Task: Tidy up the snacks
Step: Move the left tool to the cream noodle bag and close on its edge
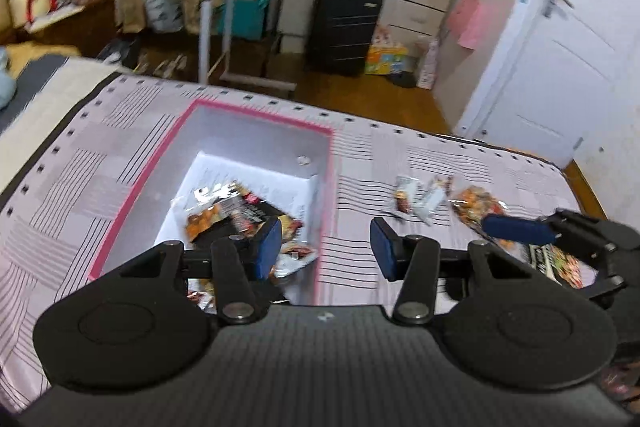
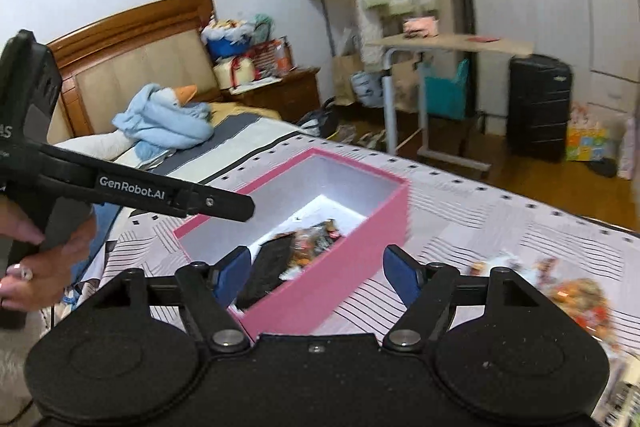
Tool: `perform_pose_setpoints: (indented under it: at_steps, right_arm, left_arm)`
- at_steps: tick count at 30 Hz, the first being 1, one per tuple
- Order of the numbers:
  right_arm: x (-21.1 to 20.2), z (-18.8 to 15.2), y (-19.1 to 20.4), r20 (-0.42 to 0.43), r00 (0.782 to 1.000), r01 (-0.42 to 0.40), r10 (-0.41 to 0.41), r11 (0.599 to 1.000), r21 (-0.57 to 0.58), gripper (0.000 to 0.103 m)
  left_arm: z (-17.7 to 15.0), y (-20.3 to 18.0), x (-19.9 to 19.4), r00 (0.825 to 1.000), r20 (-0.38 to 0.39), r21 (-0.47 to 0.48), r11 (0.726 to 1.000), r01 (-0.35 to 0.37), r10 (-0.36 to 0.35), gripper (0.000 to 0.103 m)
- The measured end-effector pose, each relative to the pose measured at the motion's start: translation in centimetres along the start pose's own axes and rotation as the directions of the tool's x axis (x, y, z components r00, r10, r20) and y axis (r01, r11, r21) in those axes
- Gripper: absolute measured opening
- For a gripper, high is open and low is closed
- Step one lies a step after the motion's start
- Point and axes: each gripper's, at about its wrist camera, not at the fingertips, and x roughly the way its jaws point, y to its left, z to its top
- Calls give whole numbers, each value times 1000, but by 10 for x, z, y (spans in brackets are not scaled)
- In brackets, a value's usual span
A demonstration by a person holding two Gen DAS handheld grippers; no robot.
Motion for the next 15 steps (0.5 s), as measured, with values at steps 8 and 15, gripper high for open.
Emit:
perform_pose_setpoints:
  at_steps: [8,15]
  right_arm:
    - [-60,-29,-23,-65,987,150,-148,989,21,78]
    - [-87,-61,-64,-93,959,271,-266,961,45,82]
  left_arm:
    - [-6,-64,0,994,-48,128,986,107,-101,49]
    - [-16,-123,32,976,-130,180,964,194,-172,49]
